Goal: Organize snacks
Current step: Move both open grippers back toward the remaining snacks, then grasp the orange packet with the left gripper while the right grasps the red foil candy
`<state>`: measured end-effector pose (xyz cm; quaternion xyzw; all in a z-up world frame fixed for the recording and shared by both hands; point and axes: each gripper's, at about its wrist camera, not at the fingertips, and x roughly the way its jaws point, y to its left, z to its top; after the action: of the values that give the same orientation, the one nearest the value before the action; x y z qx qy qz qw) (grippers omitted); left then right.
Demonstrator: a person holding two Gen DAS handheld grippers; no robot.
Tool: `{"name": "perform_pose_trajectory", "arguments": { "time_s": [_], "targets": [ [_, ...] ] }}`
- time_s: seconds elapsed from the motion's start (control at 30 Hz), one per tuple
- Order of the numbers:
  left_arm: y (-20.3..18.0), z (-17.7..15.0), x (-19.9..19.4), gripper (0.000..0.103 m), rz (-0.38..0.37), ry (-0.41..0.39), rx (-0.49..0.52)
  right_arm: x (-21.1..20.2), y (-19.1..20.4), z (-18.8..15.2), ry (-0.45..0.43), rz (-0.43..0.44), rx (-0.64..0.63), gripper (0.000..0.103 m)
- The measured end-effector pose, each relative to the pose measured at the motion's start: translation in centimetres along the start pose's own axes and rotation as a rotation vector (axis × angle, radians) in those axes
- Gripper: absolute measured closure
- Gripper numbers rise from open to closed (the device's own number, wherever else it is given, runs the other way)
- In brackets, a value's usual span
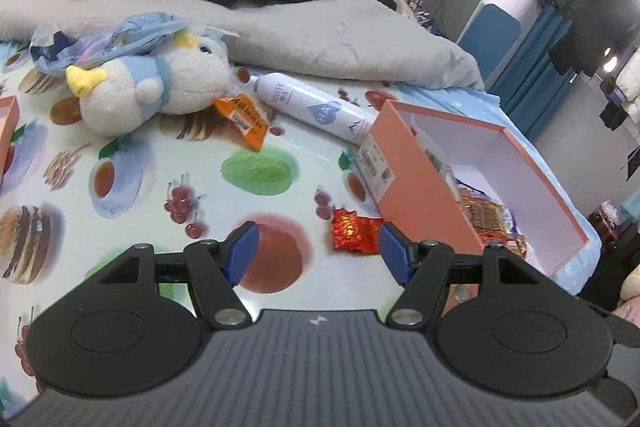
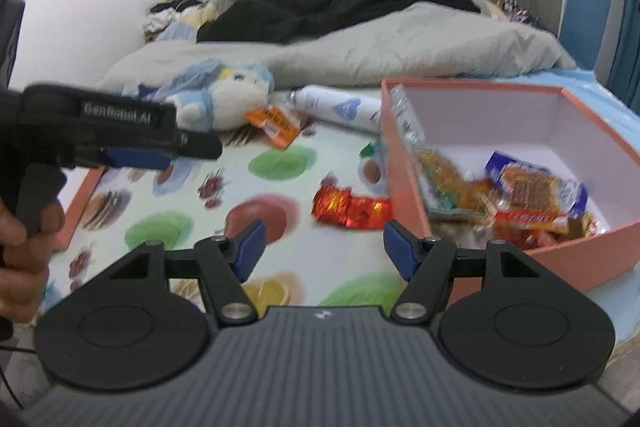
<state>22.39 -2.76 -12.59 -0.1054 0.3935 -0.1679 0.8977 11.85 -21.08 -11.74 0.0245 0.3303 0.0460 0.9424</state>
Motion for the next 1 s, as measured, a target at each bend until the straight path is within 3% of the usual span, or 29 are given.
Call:
{"name": "perform_pose_trajectory", "arguments": {
  "time_s": [0.4,0.47,0.57,0.83,1.0],
  "targets": [
    [3.5,1.2,4.1,0.032,0.047,0.024,-0.048,3.9,2.1,-0.1,0.05,0.041,-0.061,0.036],
    [3.9,2.0,4.8,0.02,0.048,0.013,-0.045,4.6,2.5,0.2,0.04,0.031,-0.088,0.036],
    [4.3,2.9,6.5,0.019,0.041,-0.003,-0.037,6.0,2.9,0.8,0.041,0.037,-0.099,0.036],
    [7.1,4.9,13.8,0.019,0.027,0.041,-0.086,11.6,3.2,1.9,0.076,-0.025,-0.14,0.036],
    [8.8,6.2,17.4,0.019,0.028,0.027,-0.102,14.8,2.9,2.1,0.091,-0.085,-0.15,0.036]
  ]
}}
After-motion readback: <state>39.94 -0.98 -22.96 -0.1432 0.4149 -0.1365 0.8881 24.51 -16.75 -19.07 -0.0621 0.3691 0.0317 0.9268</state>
